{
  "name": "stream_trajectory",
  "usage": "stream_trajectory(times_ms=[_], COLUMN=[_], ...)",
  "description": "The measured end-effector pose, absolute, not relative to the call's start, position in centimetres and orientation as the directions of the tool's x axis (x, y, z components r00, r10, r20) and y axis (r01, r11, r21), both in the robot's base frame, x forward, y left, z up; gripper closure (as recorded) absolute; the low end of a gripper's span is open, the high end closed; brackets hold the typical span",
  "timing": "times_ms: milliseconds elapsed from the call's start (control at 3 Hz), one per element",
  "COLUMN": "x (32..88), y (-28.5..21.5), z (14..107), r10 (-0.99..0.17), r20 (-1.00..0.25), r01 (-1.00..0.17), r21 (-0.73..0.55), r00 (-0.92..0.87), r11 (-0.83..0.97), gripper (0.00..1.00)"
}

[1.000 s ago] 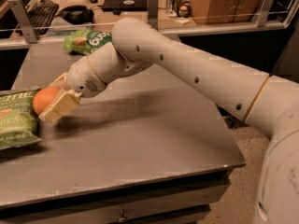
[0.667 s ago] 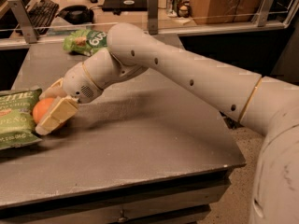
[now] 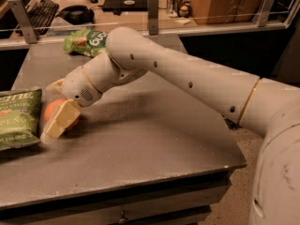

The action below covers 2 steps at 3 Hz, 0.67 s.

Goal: Move orange near green jalapeno chip bag

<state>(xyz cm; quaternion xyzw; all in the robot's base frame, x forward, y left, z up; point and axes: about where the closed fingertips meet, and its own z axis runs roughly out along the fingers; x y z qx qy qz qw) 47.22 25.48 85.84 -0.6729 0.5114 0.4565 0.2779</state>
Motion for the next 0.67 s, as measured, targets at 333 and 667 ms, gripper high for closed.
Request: stream_trajectory(times_ms=[333,667], x=[47.1,47.9], y=[25.1,23.6], z=[85.8,86.8], r10=[-0.433,-0.431], r20=[-0.900,-0.900], r01=[-0.942,-0.954], r21=[0.098,0.075], r00=[0.053,0.061], r11=[-0.320,-0.291], gripper=[0.00,0.00])
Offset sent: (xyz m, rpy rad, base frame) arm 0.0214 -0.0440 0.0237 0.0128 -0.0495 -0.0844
